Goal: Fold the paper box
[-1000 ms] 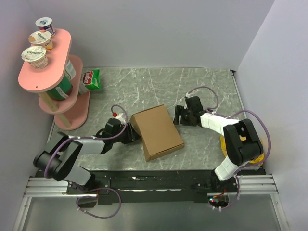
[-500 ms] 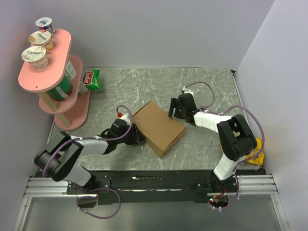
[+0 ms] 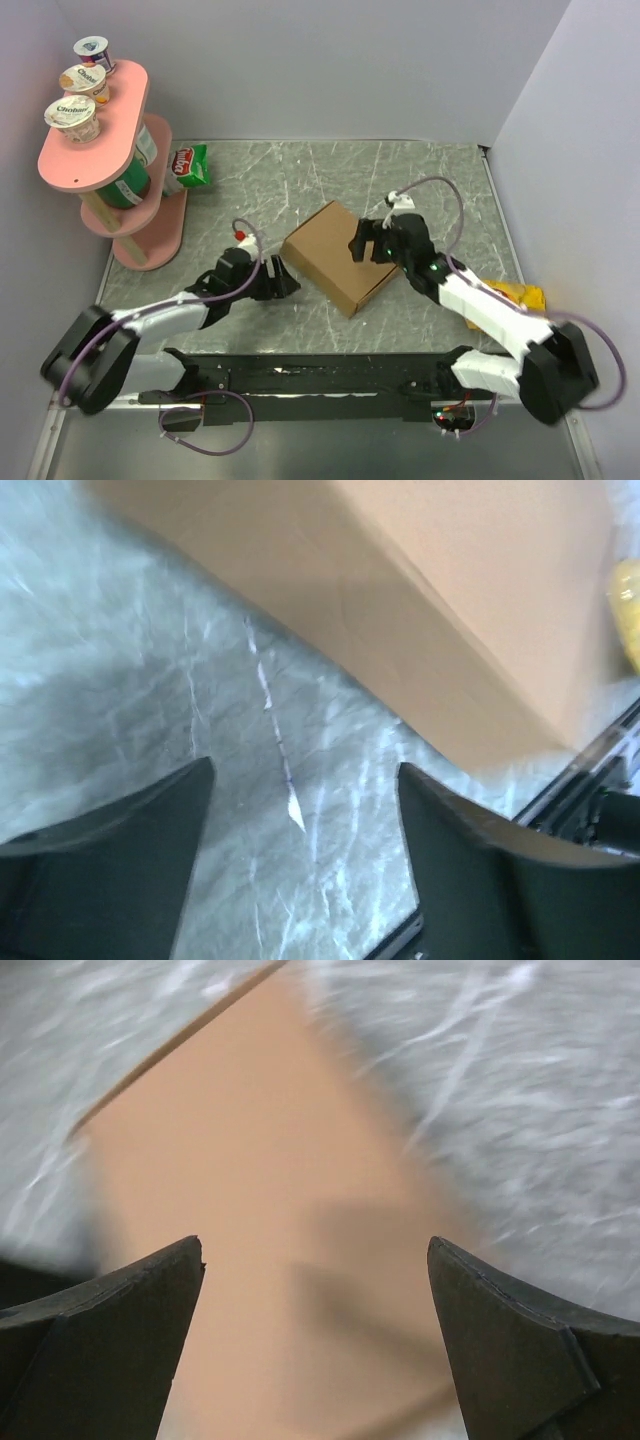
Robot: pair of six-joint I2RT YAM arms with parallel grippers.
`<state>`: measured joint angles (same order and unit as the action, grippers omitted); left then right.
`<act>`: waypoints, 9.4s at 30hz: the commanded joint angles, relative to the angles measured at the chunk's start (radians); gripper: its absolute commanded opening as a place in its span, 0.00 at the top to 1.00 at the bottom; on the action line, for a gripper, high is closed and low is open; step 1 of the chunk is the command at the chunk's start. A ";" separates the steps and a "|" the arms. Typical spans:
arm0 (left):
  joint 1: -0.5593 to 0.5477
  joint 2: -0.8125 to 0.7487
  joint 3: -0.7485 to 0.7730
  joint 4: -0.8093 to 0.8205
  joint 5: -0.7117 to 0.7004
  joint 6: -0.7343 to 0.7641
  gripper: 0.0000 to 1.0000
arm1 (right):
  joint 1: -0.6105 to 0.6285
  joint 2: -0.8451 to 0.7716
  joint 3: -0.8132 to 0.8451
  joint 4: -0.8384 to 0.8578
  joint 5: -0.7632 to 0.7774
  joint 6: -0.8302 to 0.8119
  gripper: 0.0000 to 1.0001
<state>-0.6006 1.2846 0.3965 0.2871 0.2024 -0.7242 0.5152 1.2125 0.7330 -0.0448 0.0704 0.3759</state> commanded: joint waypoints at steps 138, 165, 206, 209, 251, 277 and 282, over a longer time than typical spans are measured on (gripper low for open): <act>0.352 -0.155 0.484 -0.336 0.342 0.278 0.04 | -0.376 1.009 0.893 -0.607 -0.988 -0.400 0.60; 0.401 0.369 0.473 0.349 0.472 0.244 0.04 | -0.408 1.107 0.990 -0.736 -0.746 -0.305 0.82; 0.426 0.737 0.582 0.783 0.864 0.099 0.04 | -0.362 1.231 1.254 -0.897 -0.554 -0.175 0.84; 0.378 0.748 0.591 0.929 0.803 -0.018 0.04 | -0.357 1.230 1.249 -0.909 -0.551 -0.193 0.83; 0.268 0.249 0.412 0.304 0.290 0.186 0.04 | -0.319 0.184 0.461 -0.285 -0.304 -0.083 0.17; 0.344 0.255 0.574 0.349 0.322 0.048 0.04 | 0.151 -0.209 0.272 -0.446 -0.179 -0.097 0.65; 0.343 0.335 0.634 0.334 0.350 0.051 0.04 | 0.184 -0.163 0.284 -0.431 -0.164 -0.109 0.65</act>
<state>-0.2577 1.5612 0.9730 0.6022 0.5083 -0.6521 0.6746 1.0264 1.0069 -0.5163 -0.1337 0.2722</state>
